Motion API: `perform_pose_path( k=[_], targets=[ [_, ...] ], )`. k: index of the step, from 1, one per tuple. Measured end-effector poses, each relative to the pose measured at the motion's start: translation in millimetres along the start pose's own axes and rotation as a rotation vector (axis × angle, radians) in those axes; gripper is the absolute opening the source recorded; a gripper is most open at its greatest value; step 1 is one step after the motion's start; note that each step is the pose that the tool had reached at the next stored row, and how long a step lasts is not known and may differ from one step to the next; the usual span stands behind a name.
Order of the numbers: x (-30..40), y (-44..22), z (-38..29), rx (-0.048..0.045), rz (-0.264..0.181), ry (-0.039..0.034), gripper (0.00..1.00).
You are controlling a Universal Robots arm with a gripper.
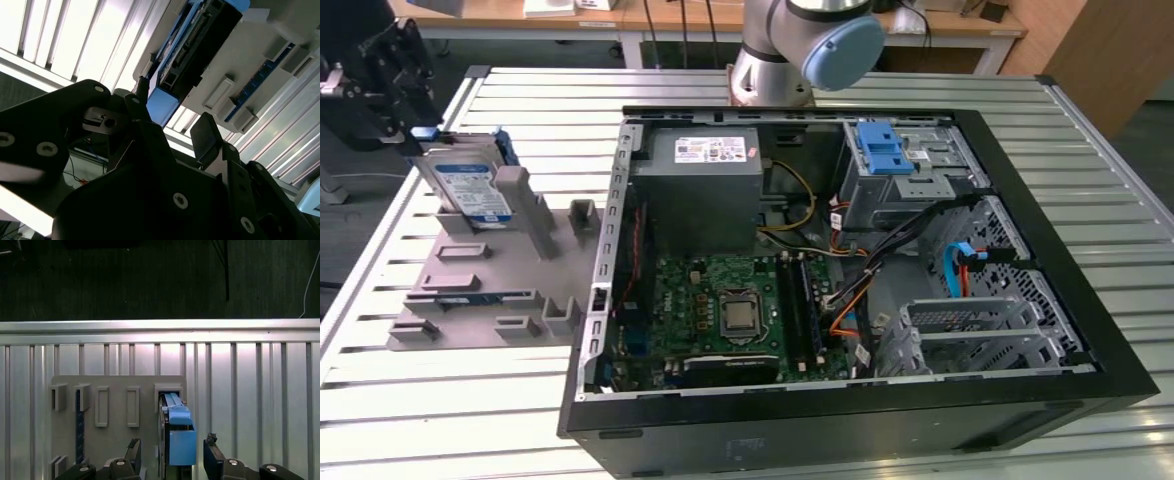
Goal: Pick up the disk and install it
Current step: 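Pick up the disk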
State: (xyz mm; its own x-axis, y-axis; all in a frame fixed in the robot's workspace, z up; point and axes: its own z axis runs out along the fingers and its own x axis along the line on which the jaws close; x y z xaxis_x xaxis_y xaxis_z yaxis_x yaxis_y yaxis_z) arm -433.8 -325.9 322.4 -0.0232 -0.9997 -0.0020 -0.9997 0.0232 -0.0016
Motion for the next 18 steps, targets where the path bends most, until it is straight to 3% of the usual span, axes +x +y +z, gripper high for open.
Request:
perform_pose_path(
  k=[14, 18],
  targets=[
    [-6.4, 4.1, 25.5, -0.0026, 0.002, 0.0012, 0.60],
    [-6.4, 4.2, 30.1, -0.0026, 0.002, 0.0033, 0.53]
  ],
)
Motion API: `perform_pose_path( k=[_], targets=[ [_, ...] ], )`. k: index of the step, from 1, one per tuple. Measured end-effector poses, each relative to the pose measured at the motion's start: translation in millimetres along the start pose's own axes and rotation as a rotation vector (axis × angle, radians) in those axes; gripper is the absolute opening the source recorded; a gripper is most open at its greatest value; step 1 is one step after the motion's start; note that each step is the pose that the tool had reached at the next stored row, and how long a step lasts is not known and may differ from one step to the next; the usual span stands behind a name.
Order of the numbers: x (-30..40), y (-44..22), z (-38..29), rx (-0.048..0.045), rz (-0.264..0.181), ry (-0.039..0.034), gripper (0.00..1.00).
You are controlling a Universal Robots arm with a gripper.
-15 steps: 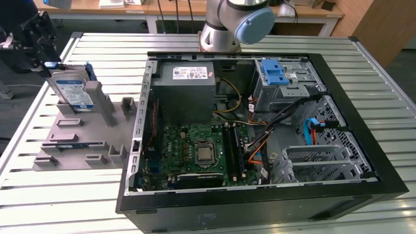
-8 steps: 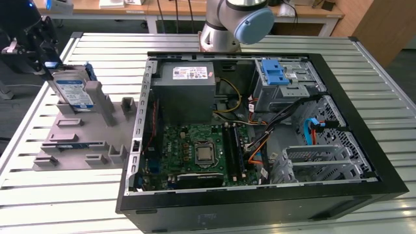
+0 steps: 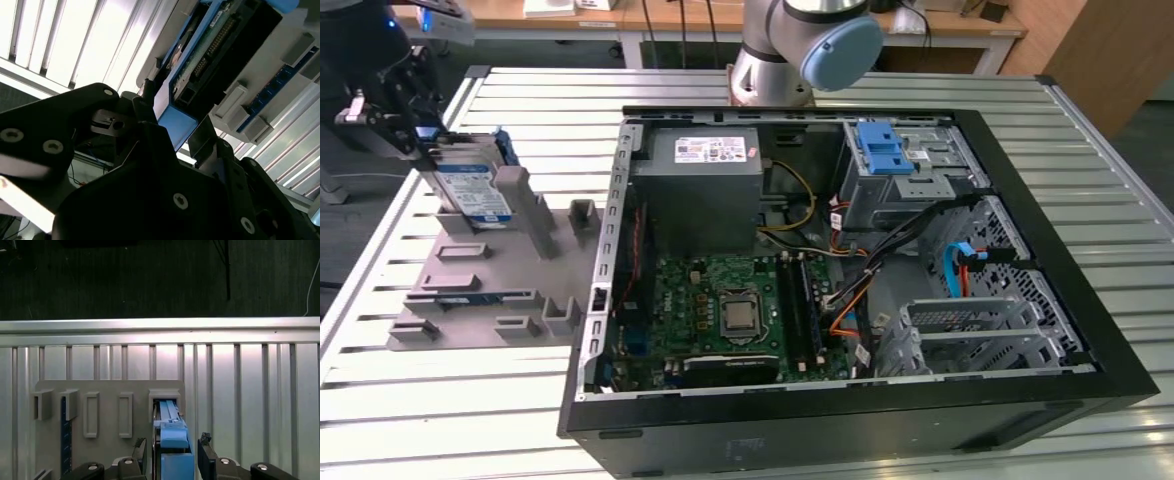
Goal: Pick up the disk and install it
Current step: 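Pick up the disk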
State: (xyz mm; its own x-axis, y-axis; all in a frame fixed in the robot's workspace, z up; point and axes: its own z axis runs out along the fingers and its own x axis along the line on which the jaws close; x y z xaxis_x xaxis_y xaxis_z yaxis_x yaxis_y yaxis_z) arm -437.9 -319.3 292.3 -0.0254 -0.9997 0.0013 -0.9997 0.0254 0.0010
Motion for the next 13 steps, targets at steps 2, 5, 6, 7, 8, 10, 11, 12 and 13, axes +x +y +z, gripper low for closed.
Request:
perform_pose_path(
  k=[2, 5, 6, 7, 8, 10, 11, 12, 13],
  targets=[
    [0.0, 0.2, 2.2, 0.0001, 0.000, 0.0011, 0.53],
    [0.0, 0.6, 5.5, 0.0000, 0.000, 0.0015, 0.53],
    [0.0, 0.8, 6.0, -0.0002, 0.000, 0.0016, 0.53],
    [0.1, 0.9, 6.3, -0.0002, 0.000, 0.0016, 0.53],
    [0.0, 1.0, 6.3, -0.0003, 0.000, 0.0017, 0.53],
    [0.0, 1.1, 6.5, 0.0000, 0.000, 0.0015, 0.53],
    [0.0, 1.1, 6.5, 0.0000, 0.000, 0.0015, 0.53],
    [0.0, 1.2, 6.5, 0.0000, 0.000, 0.0015, 0.53],
    [0.0, 1.2, 6.5, -0.0001, 0.000, 0.0015, 0.53]
  ],
)
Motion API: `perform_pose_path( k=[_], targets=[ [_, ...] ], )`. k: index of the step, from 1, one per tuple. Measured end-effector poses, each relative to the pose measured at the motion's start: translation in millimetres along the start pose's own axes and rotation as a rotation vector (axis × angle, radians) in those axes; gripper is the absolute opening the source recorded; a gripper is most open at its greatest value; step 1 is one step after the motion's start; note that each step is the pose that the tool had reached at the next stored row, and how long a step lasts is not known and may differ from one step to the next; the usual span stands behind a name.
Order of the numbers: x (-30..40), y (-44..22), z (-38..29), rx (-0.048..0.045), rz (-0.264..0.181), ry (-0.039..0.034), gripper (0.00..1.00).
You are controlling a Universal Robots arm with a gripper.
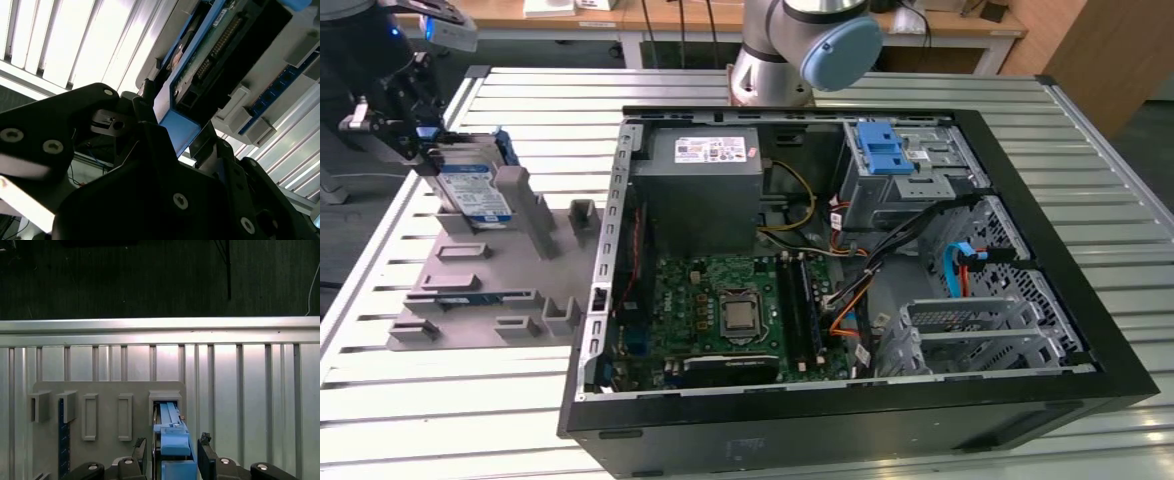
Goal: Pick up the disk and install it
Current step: 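Pick up the disk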
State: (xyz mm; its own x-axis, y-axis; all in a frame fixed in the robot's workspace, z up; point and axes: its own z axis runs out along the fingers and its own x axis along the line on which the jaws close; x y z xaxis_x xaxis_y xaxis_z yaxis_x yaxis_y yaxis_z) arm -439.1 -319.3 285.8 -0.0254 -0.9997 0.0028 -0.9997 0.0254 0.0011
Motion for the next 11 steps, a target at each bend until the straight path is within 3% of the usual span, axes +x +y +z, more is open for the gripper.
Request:
perform_pose_path(
  k=[3, 4, 10, 11],
  targets=[
    [0.0, 0.0, 0.0, 0.0001, 0.000, 0.0000, 0.51],
    [0.0, 0.1, 0.0, 0.0001, 0.000, 0.0000, 0.44],
    [0.0, 0.2, -0.1, -0.0001, 0.000, 0.0001, 0.43],
    [0.0, 0.2, 0.0, -0.0001, 0.000, 0.0000, 0.37]
  ],
)
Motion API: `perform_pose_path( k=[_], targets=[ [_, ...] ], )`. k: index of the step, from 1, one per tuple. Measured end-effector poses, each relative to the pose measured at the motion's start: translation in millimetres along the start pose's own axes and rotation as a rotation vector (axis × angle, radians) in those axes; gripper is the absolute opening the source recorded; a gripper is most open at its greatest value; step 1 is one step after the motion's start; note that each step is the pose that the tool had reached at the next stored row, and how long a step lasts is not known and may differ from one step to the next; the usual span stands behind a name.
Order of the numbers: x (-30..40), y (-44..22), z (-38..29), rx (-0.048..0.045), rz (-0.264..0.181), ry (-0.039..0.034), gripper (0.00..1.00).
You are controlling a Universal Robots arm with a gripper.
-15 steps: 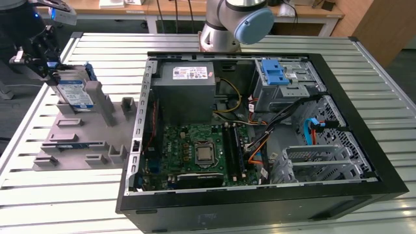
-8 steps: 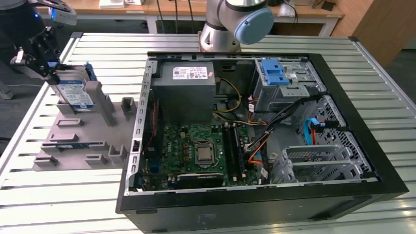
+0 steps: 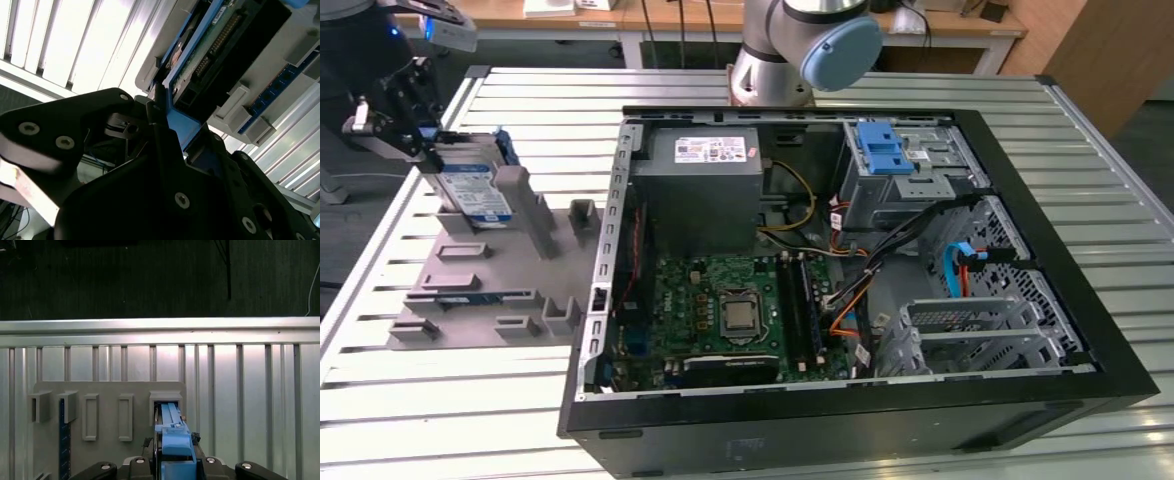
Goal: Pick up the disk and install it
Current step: 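Pick up the disk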
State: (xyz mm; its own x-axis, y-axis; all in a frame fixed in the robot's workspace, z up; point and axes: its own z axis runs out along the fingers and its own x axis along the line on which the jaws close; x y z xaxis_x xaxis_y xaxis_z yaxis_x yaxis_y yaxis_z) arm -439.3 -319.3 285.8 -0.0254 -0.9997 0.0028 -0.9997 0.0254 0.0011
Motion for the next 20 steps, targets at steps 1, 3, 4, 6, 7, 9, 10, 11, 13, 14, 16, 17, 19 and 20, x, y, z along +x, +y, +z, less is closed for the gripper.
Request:
perform_pose_path(
  k=[1, 3, 4, 6, 7, 9, 10, 11, 13, 14, 16, 17, 19, 20],
  targets=[
    [0.0, 0.0, 0.0, 0.0001, 0.000, 0.0000, 0.37],
    [0.0, 0.0, 0.1, 0.0001, 0.000, 0.0000, 0.37],
    [0.0, 0.1, 0.1, 0.0001, 0.000, -0.0001, 0.37],
    [0.0, 0.1, 0.1, 0.0001, 0.000, -0.0001, 0.37],
    [0.0, 0.1, 0.1, 0.0002, 0.000, -0.0001, 0.37],
    [0.0, 0.2, 0.0, 0.0001, 0.000, 0.0000, 0.37],
    [0.0, 0.2, 0.1, 0.0001, 0.000, -0.0001, 0.37],
    [0.0, 0.2, 0.1, 0.0001, 0.000, -0.0001, 0.37],
    [0.0, 0.3, 0.1, 0.0001, 0.000, -0.0001, 0.37],
    [0.0, 0.3, 0.1, 0.0001, 0.000, -0.0001, 0.37],
    [0.0, 0.3, 0.1, 0.0001, 0.000, -0.0001, 0.37],
    [0.0, 0.4, 0.1, 0.0002, 0.000, -0.0002, 0.37],
    [0.0, 0.4, 0.1, 0.0002, 0.000, -0.0001, 0.38],
    [0.0, 0.4, 0.1, 0.0001, 0.000, -0.0001, 0.44]
  ],
)
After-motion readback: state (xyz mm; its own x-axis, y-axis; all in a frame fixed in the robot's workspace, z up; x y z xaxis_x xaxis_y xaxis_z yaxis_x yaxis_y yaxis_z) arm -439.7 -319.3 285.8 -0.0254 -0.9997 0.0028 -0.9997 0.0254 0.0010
